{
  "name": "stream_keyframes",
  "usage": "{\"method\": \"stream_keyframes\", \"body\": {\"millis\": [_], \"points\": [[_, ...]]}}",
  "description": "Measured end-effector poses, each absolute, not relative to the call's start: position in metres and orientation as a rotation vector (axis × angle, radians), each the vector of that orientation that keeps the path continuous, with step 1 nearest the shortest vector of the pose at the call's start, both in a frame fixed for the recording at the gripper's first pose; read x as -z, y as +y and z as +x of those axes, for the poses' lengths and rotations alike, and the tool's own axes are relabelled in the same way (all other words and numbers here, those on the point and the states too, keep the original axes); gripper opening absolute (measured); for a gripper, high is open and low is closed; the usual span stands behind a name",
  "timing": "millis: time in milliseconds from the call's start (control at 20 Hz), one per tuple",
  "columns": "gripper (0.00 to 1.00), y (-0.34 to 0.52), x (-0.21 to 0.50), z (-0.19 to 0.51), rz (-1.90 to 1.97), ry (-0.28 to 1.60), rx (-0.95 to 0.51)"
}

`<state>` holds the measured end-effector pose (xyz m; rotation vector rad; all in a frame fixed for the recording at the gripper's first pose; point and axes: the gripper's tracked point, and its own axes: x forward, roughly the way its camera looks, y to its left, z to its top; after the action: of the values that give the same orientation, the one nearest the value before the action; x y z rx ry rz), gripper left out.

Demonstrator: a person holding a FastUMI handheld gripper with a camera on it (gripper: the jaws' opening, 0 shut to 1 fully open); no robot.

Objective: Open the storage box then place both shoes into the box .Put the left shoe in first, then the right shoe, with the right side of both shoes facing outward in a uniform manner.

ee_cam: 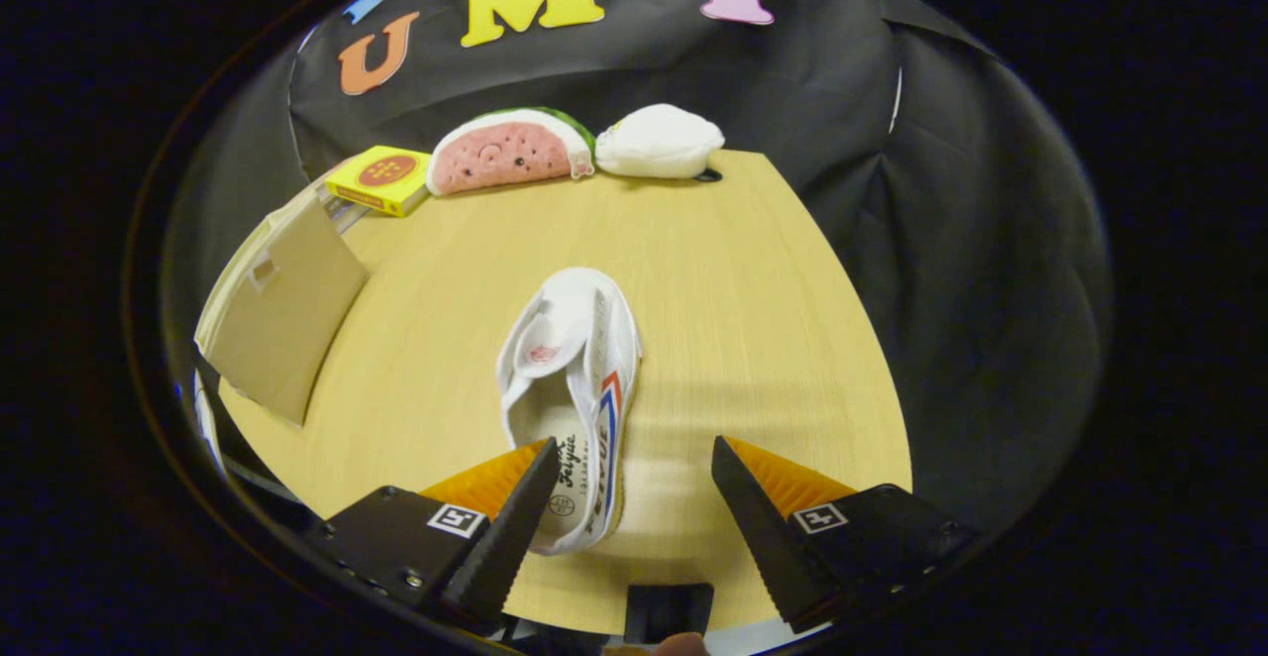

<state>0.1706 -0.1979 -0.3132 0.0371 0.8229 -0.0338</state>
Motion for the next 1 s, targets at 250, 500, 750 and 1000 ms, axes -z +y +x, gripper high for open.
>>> {"method": "stream_keyframes", "body": {"millis": [250,500,750,1000], "points": [[0.96,-0.194,0.324,0.204,0.052,0.822,-0.001],[0.79,-0.192,0.335,0.226,0.045,0.842,-0.013],[0.37,-0.183,0.333,0.230,0.056,0.851,-0.021],[0.00,-0.198,0.331,0.227,0.132,0.869,0.065]]}}
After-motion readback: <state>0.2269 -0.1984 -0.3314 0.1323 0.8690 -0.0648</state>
